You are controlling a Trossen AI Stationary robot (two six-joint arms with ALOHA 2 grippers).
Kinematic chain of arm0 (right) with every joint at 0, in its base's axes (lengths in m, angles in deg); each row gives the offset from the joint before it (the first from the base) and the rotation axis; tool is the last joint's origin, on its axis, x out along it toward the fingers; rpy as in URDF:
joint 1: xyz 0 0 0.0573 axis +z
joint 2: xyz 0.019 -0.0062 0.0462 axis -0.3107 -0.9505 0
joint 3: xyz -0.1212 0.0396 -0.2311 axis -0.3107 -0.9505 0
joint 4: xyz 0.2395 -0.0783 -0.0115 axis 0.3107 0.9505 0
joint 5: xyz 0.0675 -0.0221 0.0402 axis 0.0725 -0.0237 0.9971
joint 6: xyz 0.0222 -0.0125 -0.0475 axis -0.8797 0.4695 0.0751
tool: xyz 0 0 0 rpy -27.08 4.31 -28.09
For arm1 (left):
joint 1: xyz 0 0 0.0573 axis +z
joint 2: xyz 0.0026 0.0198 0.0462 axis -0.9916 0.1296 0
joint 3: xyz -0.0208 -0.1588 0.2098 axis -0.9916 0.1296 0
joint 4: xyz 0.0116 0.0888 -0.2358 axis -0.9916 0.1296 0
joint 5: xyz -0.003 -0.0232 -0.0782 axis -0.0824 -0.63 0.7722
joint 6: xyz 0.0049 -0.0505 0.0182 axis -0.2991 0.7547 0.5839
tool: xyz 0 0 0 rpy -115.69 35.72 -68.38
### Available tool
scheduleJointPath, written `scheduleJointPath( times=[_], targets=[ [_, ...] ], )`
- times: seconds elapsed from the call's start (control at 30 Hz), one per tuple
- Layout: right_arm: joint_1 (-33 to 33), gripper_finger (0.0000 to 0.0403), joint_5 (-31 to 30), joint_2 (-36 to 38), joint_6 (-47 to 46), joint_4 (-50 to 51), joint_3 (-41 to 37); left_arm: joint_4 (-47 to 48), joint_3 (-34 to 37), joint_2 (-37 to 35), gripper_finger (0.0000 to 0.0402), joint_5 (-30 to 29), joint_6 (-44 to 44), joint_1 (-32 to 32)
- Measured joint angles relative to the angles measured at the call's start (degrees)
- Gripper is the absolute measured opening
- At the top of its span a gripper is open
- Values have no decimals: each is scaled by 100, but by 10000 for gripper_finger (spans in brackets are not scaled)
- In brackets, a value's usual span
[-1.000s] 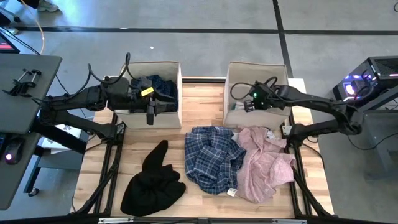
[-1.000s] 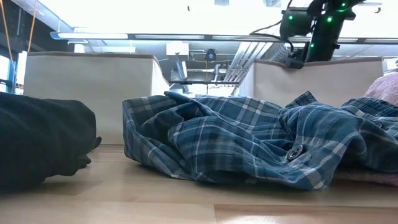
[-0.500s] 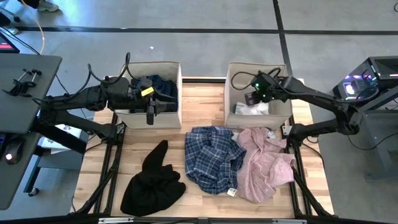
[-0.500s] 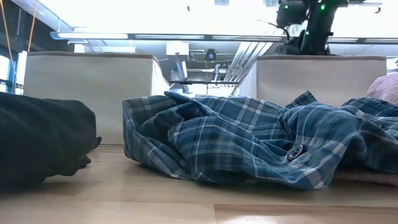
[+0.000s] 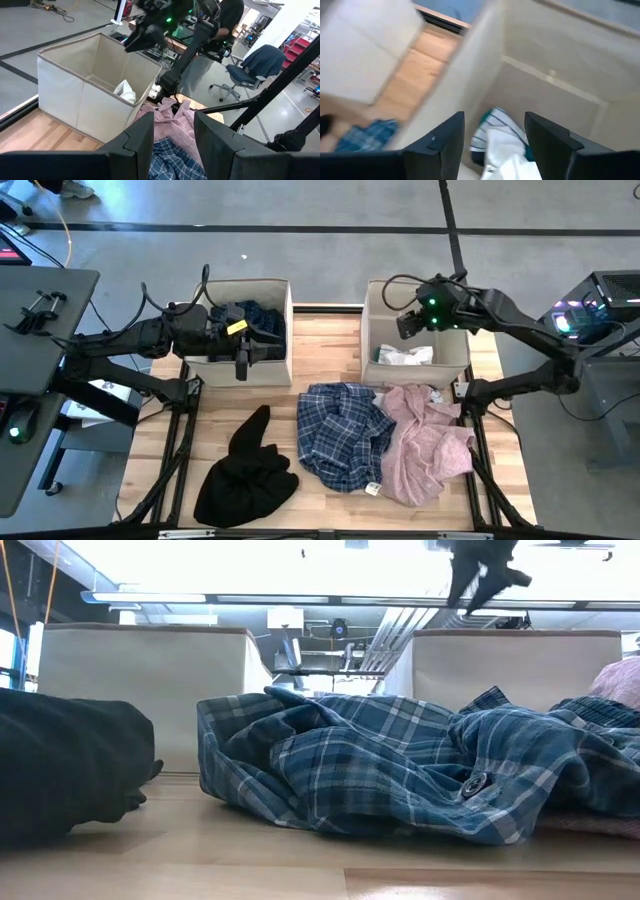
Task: Sort clothes
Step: Put the pink shirt into the right laundry bin
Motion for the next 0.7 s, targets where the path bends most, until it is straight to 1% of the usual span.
scheduleJointPath(
  times=[0.17,0.37,0.57,0.7],
  targets=[
    [859,184,1,2,7,-4,483,1,0,0,126,0,0,0],
    [2047,177,9,2,-55,-4,684,1,0,0,126,0,-2,1],
    [3024,176,86,2,-533,-15,688,4,0,0,126,0,-2,1],
    [3491,176,330,2,-1018,-8,688,4,0,0,126,0,-2,-1]
  ],
)
